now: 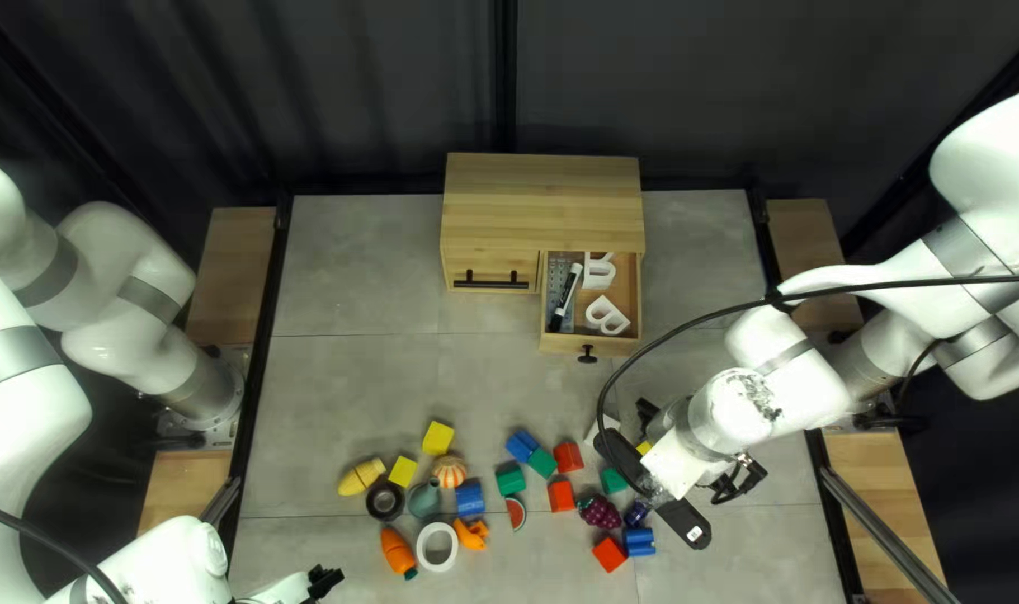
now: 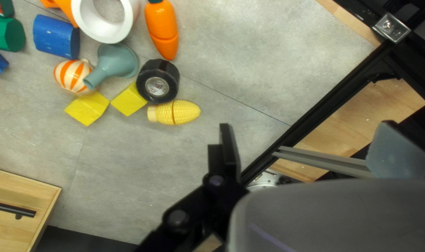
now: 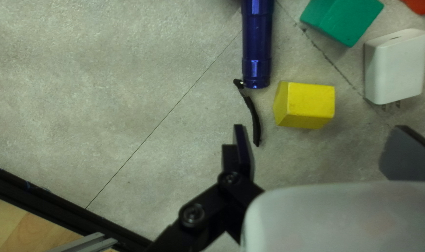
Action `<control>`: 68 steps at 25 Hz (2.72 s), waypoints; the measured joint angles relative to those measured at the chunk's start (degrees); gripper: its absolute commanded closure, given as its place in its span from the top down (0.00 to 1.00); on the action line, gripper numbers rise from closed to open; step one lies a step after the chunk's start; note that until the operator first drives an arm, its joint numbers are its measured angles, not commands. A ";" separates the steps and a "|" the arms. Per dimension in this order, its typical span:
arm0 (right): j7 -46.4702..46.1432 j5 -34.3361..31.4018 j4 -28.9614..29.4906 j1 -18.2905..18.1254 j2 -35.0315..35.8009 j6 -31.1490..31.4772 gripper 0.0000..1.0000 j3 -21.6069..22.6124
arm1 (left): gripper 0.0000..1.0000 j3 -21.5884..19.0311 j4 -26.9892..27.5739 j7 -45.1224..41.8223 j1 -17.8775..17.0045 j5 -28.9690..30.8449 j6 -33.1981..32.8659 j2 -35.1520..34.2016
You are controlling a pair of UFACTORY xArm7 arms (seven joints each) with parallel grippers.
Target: Open drawers and place objects into drawer and close
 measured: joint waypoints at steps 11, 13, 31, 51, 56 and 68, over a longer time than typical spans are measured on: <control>2.81 -1.11 0.69 -0.18 0.66 1.30 1.00 0.24 | 1.00 0.00 0.00 0.00 0.00 0.00 0.00 0.00; 3.40 -1.59 0.67 -0.24 0.16 1.98 1.00 0.33 | 1.00 0.00 0.00 0.00 0.00 0.00 0.00 0.00; -14.24 -4.95 6.32 -0.15 -6.95 10.17 1.00 -1.62 | 1.00 0.00 0.00 0.00 0.00 0.00 0.00 0.00; -35.63 -9.21 18.20 -1.30 0.41 13.07 1.00 -5.59 | 1.00 0.00 0.00 0.00 0.00 0.00 0.00 0.00; -35.63 -9.21 18.20 -1.30 0.41 13.07 1.00 -5.59 | 1.00 0.00 0.00 0.00 0.00 0.00 0.00 0.00; -29.99 -17.95 14.26 -1.77 1.09 11.31 1.00 -4.77 | 1.00 0.00 0.00 0.00 0.00 0.00 0.00 0.00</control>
